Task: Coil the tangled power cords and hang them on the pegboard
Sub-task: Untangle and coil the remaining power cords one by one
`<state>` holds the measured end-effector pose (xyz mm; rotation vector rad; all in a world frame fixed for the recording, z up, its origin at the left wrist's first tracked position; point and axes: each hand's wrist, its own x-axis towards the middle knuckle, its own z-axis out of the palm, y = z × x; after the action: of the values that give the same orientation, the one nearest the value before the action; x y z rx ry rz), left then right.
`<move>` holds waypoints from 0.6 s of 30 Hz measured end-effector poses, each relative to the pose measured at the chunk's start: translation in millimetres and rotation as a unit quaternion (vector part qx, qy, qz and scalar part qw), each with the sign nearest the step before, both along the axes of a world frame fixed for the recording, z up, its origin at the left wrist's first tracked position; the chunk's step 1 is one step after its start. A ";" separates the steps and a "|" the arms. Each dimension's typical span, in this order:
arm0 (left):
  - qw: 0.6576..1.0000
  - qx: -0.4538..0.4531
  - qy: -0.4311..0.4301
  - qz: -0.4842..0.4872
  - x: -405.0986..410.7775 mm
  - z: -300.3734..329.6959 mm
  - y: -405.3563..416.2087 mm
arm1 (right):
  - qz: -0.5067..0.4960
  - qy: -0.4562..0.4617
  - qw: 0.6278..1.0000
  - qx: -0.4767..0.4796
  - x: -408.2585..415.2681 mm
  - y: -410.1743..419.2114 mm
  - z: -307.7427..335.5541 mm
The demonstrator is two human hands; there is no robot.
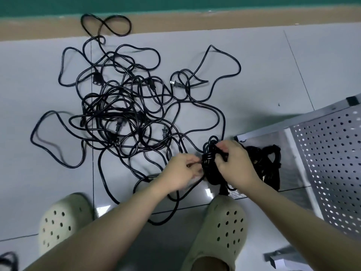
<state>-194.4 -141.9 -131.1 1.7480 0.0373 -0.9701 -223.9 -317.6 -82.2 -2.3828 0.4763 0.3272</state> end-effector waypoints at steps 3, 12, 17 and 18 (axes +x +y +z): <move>0.997 0.020 -0.048 0.056 14.1 12.3 27.0 | 0.023 -0.014 0.999 0.030 17.6 18.9 -1.0; 0.972 0.137 -0.156 0.113 30.5 2.9 75.6 | 0.013 0.163 0.977 0.136 50.9 72.4 -11.8; 0.960 0.228 -0.157 0.046 26.2 -1.1 65.3 | -0.009 0.139 0.978 0.155 57.9 83.5 -26.0; 0.958 0.249 -0.138 0.028 24.3 -0.9 64.9 | -0.012 0.136 0.978 0.156 57.8 84.4 -31.0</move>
<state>-170.0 -77.0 -132.0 2.3200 0.1622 -0.7008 -166.1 -233.2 -113.3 -2.0349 0.5356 0.6705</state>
